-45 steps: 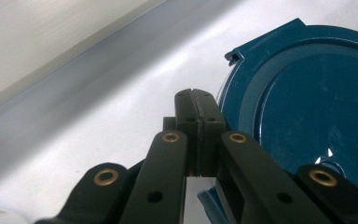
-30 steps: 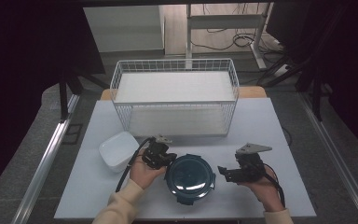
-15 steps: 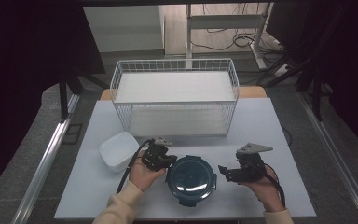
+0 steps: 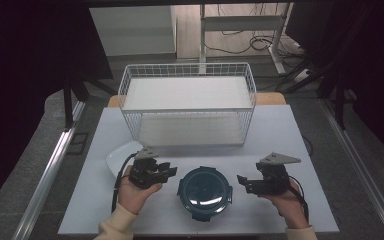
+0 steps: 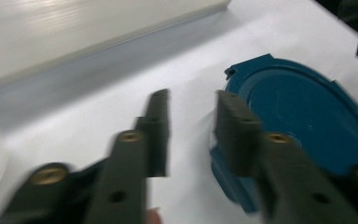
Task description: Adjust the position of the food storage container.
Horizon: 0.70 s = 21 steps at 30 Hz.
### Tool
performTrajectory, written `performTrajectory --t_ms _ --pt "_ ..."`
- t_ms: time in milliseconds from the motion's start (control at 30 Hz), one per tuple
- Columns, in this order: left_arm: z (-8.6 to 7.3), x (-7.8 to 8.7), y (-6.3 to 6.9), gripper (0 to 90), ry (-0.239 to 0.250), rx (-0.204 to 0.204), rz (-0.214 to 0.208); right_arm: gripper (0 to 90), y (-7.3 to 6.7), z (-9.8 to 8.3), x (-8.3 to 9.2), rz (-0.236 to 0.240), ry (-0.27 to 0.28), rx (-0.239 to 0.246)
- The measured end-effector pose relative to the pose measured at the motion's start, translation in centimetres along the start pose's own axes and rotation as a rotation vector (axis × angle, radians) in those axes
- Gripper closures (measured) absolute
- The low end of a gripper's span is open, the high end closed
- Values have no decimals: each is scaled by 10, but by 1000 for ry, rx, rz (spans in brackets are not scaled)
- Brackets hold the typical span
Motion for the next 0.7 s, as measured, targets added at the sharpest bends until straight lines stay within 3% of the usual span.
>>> performTrajectory --t_ms 100,200,267,367,533,700 --pt "-9 8 -4 390 11 29 -1 166 1 -1 2 4 7 -8" --pt "-12 8 -6 311 7 26 -4 166 2 -2 4 9 14 -15" --pt "-11 7 -7 282 6 23 -1 166 2 -1 4 11 15 -15" --pt "-12 6 -5 248 -5 13 -36 165 0 -1 5 9 14 -9" --pt "-10 14 -4 219 9 4 -36 165 -3 0 8 5 26 -8" --pt "-7 18 1 207 24 -7 -40 160 -5 -1 11 21 41 -35"
Point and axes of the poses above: each handheld gripper's, and its own axes: x roughly backward along the jaws, z roughly out of its top, y roughly to its right, the point moved 6 cm from there along -x, roughly forward along the jaws, and after that the axes turned 10 degrees about -y, right-handed, at the moved point
